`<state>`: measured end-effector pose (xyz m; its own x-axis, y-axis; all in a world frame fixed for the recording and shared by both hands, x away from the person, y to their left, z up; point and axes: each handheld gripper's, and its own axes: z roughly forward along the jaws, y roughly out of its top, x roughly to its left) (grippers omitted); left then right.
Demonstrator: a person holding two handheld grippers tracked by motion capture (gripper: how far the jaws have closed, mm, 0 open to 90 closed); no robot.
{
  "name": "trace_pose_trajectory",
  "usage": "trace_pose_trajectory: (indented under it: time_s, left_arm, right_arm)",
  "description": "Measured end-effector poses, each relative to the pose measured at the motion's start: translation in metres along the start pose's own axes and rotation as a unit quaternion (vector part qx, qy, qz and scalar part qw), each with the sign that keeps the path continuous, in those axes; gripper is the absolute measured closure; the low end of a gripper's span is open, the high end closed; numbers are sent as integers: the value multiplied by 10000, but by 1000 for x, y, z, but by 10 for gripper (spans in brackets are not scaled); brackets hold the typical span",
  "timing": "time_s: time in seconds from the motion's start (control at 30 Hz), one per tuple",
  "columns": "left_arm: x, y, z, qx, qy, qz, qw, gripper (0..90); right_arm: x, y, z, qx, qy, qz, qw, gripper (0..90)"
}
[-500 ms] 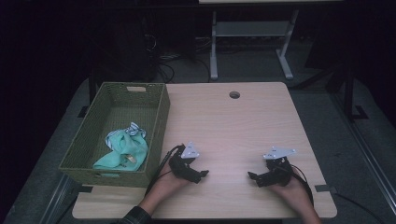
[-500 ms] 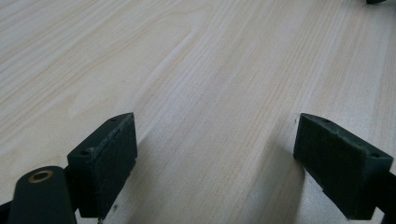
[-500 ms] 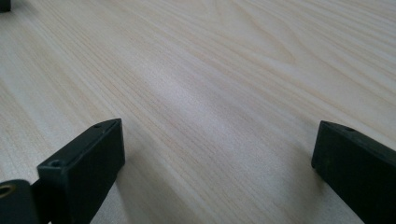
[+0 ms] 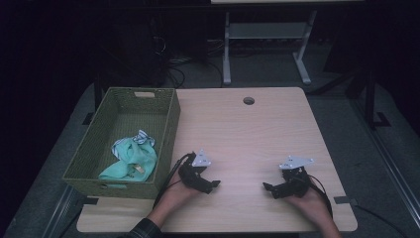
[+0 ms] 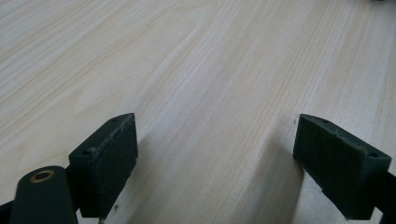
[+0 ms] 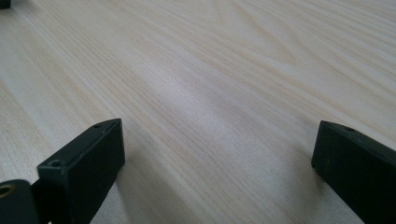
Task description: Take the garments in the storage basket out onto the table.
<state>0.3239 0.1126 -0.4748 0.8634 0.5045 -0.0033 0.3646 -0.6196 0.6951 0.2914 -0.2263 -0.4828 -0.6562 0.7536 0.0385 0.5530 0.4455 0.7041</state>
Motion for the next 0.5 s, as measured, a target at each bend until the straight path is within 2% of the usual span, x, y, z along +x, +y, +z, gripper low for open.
trace_pose_trajectory:
  time_s: [0.17, 0.27, 0.47, 0.5]
  left_arm:
    - [4, 1, -3, 3, 4, -98, 10000, 132]
    - [3, 4, -5, -26, 42, -25, 10000, 133]
    - [3, 6, -7, -3, 49, -26, 10000, 132]
    - [3, 7, -8, 52, 72, 18, 10000, 132]
  right_arm:
    - [0, 0, 0, 4, -2, -1, 10000, 23]
    - [0, 0, 0, 3, -2, -1, 10000, 24]
    - [0, 0, 0, 4, -2, 0, 10000, 23]
    - [0, 0, 0, 4, -2, -1, 10000, 23]
